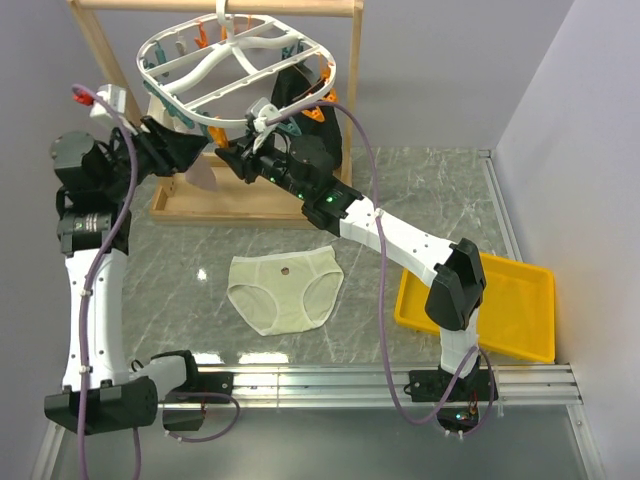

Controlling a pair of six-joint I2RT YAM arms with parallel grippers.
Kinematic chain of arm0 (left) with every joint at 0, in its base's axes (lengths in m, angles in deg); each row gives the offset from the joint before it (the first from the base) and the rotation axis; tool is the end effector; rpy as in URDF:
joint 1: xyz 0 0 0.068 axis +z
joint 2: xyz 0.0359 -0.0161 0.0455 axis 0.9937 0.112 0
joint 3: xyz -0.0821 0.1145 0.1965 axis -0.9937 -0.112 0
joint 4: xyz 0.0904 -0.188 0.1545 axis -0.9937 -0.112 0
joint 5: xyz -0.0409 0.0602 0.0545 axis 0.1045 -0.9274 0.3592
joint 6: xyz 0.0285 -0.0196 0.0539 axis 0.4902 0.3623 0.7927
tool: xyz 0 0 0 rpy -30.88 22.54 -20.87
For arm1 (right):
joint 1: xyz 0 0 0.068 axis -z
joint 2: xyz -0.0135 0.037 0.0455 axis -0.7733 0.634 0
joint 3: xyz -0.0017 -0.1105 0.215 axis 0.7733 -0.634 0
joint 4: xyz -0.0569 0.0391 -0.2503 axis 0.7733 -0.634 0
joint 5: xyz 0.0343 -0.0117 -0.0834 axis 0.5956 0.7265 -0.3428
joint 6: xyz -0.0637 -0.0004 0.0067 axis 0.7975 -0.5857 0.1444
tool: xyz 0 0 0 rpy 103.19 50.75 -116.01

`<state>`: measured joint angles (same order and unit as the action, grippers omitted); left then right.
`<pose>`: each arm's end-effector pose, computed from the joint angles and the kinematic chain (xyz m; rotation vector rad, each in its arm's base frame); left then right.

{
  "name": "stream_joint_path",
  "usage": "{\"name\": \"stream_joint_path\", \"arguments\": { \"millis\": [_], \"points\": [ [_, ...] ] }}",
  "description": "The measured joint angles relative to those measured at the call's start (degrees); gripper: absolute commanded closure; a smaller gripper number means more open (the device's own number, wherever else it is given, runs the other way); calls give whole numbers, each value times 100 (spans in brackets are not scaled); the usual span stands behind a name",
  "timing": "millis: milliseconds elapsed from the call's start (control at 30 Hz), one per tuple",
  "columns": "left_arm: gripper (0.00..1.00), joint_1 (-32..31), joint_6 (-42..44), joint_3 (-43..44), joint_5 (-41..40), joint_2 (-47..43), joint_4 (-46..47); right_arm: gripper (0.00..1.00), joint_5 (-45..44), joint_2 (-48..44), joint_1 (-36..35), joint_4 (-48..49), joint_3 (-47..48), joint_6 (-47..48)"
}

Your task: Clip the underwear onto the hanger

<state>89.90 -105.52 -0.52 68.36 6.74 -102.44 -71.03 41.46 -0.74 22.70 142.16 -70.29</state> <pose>0.2514 -0.0019 0.4541 0.0075 1.6113 -0.8190 0.2828 0.3681 0.4010 -0.7549 1.1700 0.8499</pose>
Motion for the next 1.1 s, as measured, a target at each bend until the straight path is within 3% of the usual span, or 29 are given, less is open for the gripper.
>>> {"name": "stream_joint_path", "arguments": {
  "millis": [133,433,767,967,1100],
  "points": [
    [25,339,-15,2,522,-201,9,100,50,0,0,4,0,-57],
    [29,313,-70,85,1117,-116,111,100,190,0,2,2,0,-155],
    [38,-380,127,452,273,240,-256,100,280,0,17,2,4,-306],
    [47,-529,155,671,-216,415,-527,100,245,0,50,-4,4,-317],
    [48,-560,240,732,-417,496,-564,100,306,0,46,-28,4,-337]
  ]
}}
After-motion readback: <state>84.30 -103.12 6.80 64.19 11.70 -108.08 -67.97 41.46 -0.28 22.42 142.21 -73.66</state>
